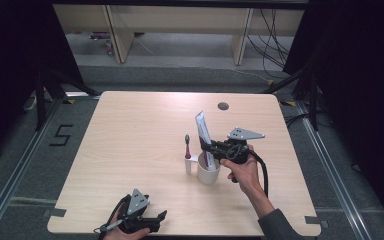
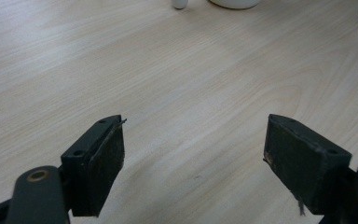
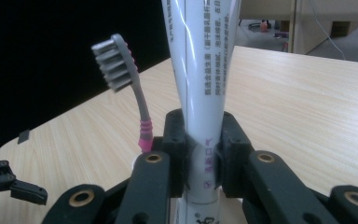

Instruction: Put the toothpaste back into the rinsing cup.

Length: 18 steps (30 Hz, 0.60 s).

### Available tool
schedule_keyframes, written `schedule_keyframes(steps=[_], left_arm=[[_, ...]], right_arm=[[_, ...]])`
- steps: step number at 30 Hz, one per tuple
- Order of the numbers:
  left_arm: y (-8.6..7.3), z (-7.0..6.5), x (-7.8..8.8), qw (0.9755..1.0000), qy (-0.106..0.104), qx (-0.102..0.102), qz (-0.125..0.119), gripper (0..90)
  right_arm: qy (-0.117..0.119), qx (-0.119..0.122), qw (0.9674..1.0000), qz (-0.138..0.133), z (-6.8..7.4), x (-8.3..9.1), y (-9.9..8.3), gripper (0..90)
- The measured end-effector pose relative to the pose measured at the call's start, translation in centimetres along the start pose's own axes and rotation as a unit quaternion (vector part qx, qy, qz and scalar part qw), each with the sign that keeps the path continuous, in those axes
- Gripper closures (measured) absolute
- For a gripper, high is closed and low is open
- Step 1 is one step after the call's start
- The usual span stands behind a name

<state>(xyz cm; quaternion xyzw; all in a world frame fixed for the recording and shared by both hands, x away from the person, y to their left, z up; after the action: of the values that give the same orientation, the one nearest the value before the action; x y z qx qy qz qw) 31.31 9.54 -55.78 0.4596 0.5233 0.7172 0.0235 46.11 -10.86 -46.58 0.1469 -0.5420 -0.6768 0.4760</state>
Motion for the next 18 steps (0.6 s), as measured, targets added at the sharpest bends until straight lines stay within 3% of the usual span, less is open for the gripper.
schedule_keyframes(steps=[2, 4, 8, 12, 15, 18], left_arm=[[-0.1, 0.1, 0.1, 1.0, 0.002, -0.006, 0.003, 19.8], [0.1, 0.0, 0.0, 1.0, -0.001, -0.001, -0.003, 19.9], [0.1, -0.1, 0.0, 1.0, -0.002, -0.002, -0.002, 19.9], [0.1, -0.1, 0.0, 1.0, -0.002, -0.002, -0.002, 19.9], [0.0, -0.1, 0.0, 1.0, -0.002, -0.002, -0.002, 19.9], [0.0, -0.1, 0.0, 1.0, -0.002, -0.001, -0.002, 19.8]], right_arm=[[-0.001, 0.005, 1.0, 0.007, 0.0, 0.0, -0.2, 76.6], [-0.005, 0.026, 0.9996, 0.01, -0.2, -0.1, -0.3, 76.6], [-0.003, 0.017, 0.9995, 0.026, 0.0, -0.3, -1.0, 76.6], [-0.019, 0.042, 0.9982, 0.038, -0.2, -0.4, -1.4, 76.5], [-0.011, 0.029, 0.9986, 0.042, 0.1, -0.3, -1.6, 76.5], [-0.012, 0.035, 0.9982, 0.047, 0.0, -0.1, -1.8, 76.5]])
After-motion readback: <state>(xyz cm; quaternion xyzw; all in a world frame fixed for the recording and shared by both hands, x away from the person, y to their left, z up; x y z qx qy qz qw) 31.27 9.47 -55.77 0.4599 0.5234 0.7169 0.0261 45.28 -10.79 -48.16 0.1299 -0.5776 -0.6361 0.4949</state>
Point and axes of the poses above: each handheld gripper's, and its own axes: x roughly backward along the jaws, y roughly out of its top, z roughly to its left, the point moved 8 cm from there along -x, roughly forward along the jaws, and after that the axes turned 7 degrees about -x, right-handed, at the moved point
